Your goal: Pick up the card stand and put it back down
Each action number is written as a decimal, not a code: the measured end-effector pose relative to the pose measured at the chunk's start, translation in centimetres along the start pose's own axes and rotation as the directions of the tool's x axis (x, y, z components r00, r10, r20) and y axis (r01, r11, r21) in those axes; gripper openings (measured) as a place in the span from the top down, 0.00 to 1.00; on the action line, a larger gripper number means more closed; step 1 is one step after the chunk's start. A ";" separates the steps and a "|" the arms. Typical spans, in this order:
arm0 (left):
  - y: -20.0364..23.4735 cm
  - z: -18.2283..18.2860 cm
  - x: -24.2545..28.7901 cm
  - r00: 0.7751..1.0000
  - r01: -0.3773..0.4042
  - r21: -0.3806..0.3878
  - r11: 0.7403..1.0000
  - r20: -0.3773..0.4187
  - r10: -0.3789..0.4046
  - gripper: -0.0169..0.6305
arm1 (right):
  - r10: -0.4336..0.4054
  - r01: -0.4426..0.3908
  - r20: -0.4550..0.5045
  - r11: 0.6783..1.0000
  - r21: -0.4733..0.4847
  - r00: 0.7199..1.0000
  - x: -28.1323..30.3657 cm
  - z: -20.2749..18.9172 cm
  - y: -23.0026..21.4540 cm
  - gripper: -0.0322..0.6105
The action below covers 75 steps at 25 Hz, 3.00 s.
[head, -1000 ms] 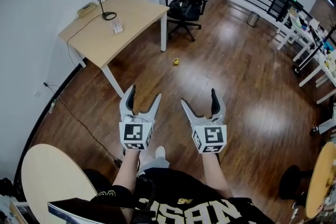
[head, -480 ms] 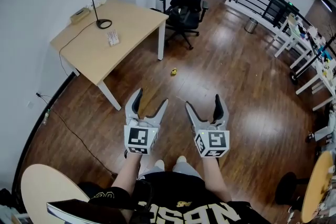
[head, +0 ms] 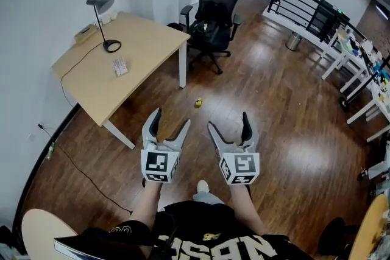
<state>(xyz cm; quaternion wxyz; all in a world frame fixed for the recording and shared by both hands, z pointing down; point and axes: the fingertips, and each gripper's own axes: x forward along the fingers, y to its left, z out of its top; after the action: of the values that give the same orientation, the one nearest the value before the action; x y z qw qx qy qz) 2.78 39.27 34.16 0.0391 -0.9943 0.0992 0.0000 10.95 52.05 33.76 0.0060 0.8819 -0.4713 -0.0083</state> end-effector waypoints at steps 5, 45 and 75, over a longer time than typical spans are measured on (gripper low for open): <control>-0.4 1.6 7.1 1.000 -0.029 0.008 1.000 0.004 0.028 0.40 | 0.054 -0.054 0.016 0.999 0.000 0.998 5.3 1.0 -4.3 0.23; 45.4 -5.0 8.9 0.809 -0.588 -0.016 0.809 -0.046 0.586 0.42 | 0.606 -0.607 0.025 0.794 0.031 0.795 48.8 -1.1 26.0 0.24; 55.1 -10.4 11.4 0.847 -0.501 0.008 0.865 -0.199 0.492 0.44 | 0.609 -0.606 -0.065 0.793 0.066 0.791 58.2 -4.8 29.9 0.27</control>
<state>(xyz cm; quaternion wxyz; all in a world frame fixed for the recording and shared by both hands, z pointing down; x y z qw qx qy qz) 3.02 -17.59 40.20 0.0060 -0.9306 0.3561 -0.0850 18.51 -12.91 38.62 0.0096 0.6834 -0.7288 0.0402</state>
